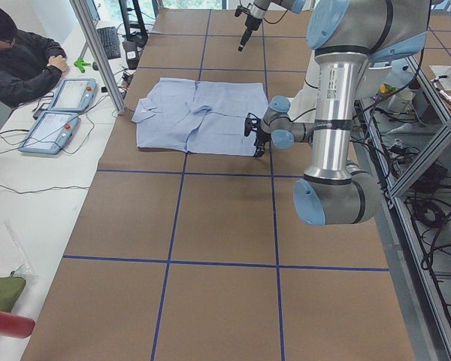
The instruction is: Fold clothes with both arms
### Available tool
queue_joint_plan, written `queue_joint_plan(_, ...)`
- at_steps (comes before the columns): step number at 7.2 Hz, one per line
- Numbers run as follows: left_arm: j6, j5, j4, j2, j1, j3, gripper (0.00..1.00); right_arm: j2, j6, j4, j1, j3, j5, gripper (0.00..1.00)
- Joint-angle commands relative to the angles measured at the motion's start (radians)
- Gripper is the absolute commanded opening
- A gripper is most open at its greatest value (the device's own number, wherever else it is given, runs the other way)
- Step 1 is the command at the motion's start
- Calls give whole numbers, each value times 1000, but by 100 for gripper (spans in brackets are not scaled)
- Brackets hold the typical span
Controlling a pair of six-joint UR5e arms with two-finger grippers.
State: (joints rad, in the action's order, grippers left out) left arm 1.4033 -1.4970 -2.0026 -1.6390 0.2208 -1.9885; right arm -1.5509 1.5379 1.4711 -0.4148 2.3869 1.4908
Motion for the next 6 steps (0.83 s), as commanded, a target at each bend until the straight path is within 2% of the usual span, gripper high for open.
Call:
queue_joint_plan(1, 3, 1, 1, -1, 0, -1, 60, -2, 1, 0, -1, 0, -1, 100)
queue_joint_plan(2, 5, 1, 1, -2, -1, -1, 51, -2, 1, 0, -1, 0, 0, 100)
queue_joint_plan(3, 5, 0, 1, -2, -1, -3, 32, -2, 1, 0, -1, 0, 0, 100)
queue_joint_plan(4, 5, 1, 2, -2, -1, -3, 30, -2, 1, 0, -1, 0, -1, 100)
queue_joint_plan(5, 6, 1, 2, -2, 0, -4, 8, -2, 1, 0, 1, 2, 0, 100)
queue_joint_plan(6, 6, 3, 2, -1, 0, -10, 0, -2, 1, 0, 1, 0, 0, 100)
